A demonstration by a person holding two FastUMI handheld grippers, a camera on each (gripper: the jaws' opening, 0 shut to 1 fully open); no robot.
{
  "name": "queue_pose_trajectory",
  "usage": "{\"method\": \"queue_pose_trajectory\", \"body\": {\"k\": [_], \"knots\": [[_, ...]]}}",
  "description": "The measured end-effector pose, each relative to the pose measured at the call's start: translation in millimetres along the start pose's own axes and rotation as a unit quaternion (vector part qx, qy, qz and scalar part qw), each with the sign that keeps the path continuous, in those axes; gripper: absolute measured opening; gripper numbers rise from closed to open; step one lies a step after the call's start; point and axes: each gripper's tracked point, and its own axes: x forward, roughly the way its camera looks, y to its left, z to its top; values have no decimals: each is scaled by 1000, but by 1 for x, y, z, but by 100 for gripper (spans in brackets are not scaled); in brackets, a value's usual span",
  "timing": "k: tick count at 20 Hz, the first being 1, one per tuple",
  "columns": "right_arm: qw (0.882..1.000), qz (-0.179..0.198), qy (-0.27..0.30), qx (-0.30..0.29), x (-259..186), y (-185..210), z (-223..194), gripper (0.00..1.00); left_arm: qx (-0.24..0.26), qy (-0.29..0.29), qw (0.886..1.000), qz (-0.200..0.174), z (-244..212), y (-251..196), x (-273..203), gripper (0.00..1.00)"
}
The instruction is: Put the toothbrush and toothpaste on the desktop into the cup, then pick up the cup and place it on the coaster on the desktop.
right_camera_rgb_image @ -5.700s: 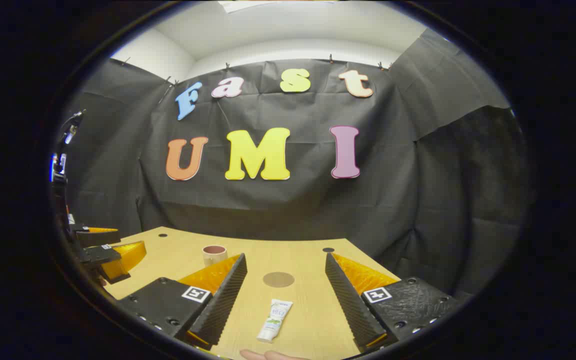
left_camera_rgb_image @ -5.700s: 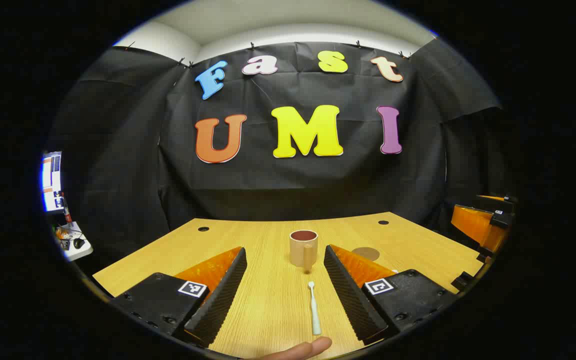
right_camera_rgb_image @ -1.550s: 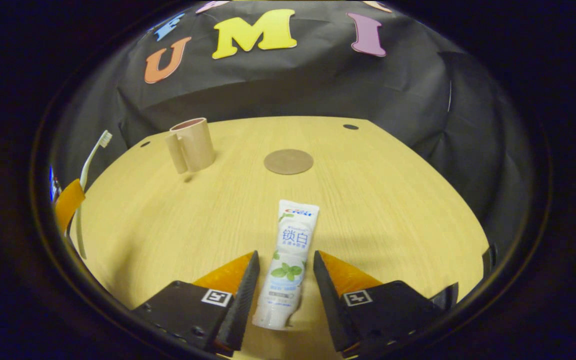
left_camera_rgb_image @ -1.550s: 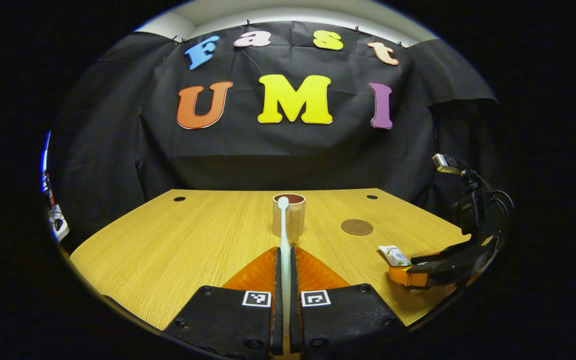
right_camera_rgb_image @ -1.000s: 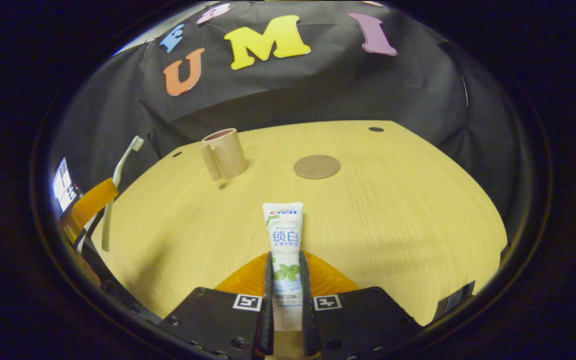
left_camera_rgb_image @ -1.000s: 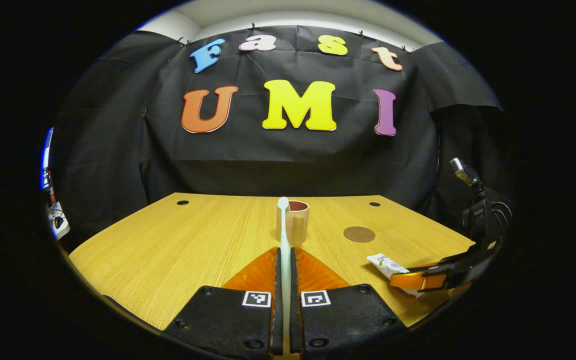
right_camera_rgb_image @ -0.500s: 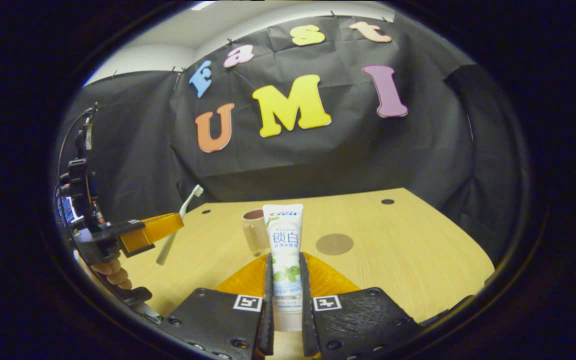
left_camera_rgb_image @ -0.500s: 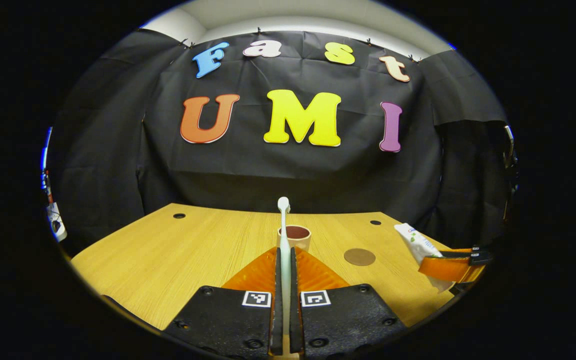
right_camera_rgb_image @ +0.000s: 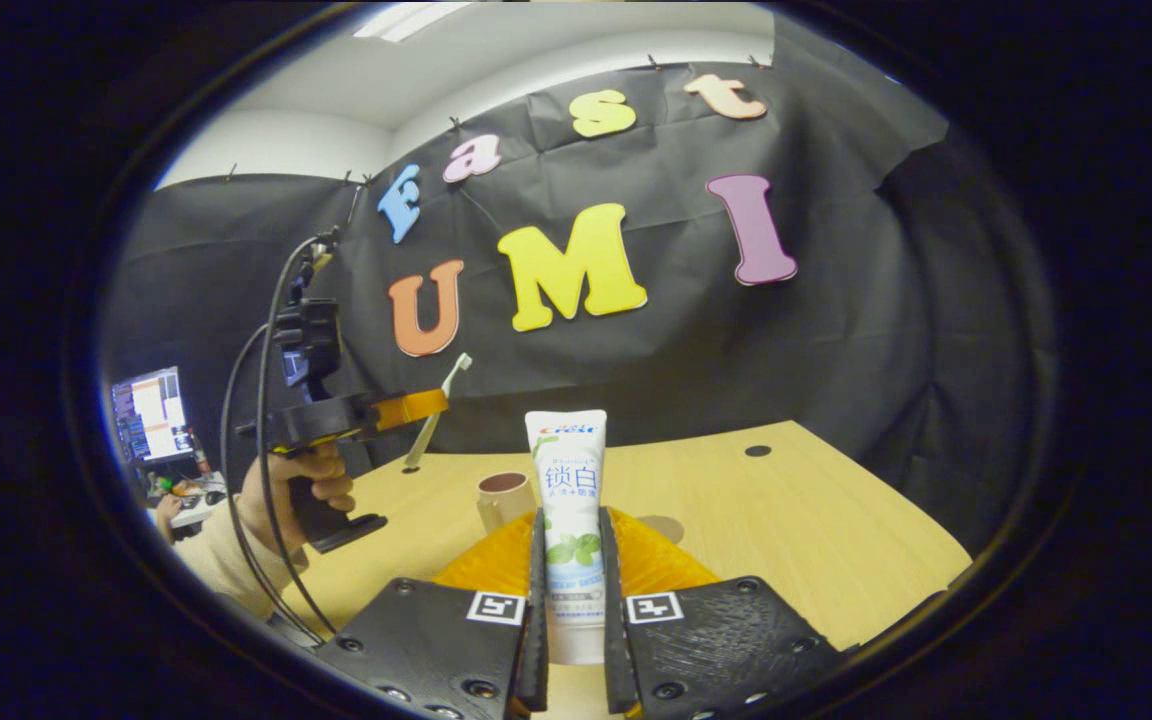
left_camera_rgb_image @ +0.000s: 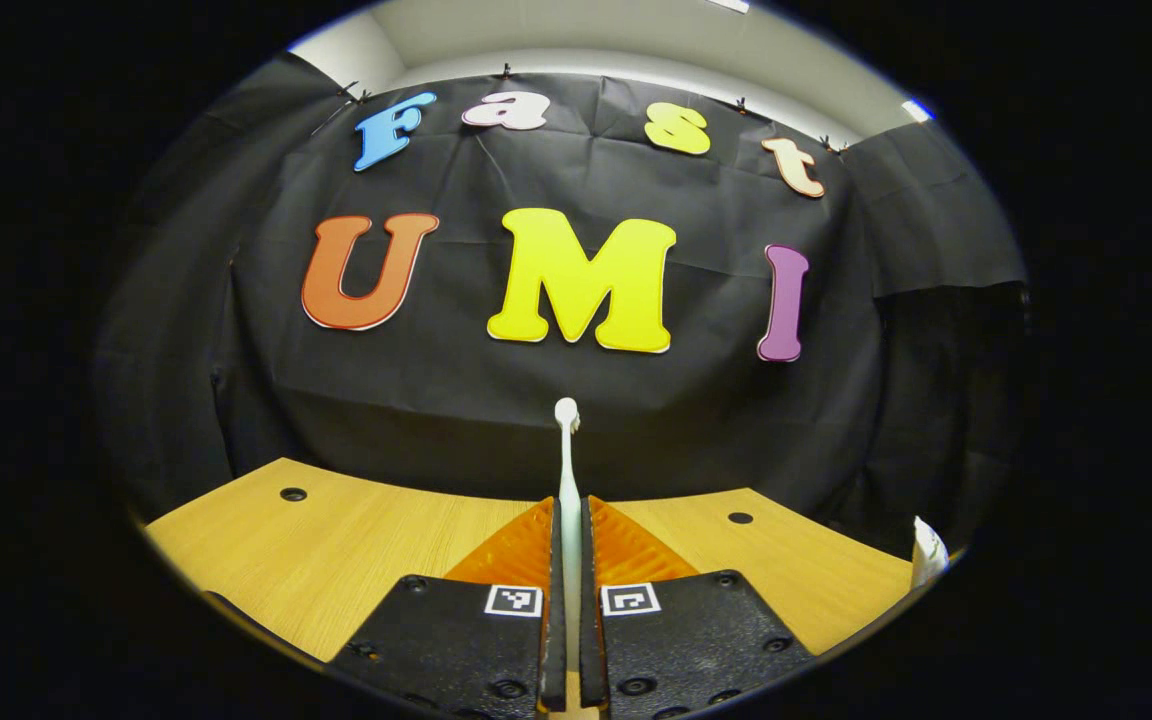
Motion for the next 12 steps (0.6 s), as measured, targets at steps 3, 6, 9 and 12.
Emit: {"method": "queue_pose_trajectory", "body": {"k": [3,6,9,12], "knots": [[1000,-5,1,9,3,-17,-2,22,7,1,1000,-8,-7,-2,33,7],[1000,-8,6,17,8,-25,-8,22,9,9,1000,-19,-20,-8,52,9],[1000,-7,13,18,15,-31,-16,22,6,24,1000,-11,-33,-3,59,9],[1000,-8,19,20,18,-33,-22,22,6,32,999,-2,-40,5,62,11]]}}
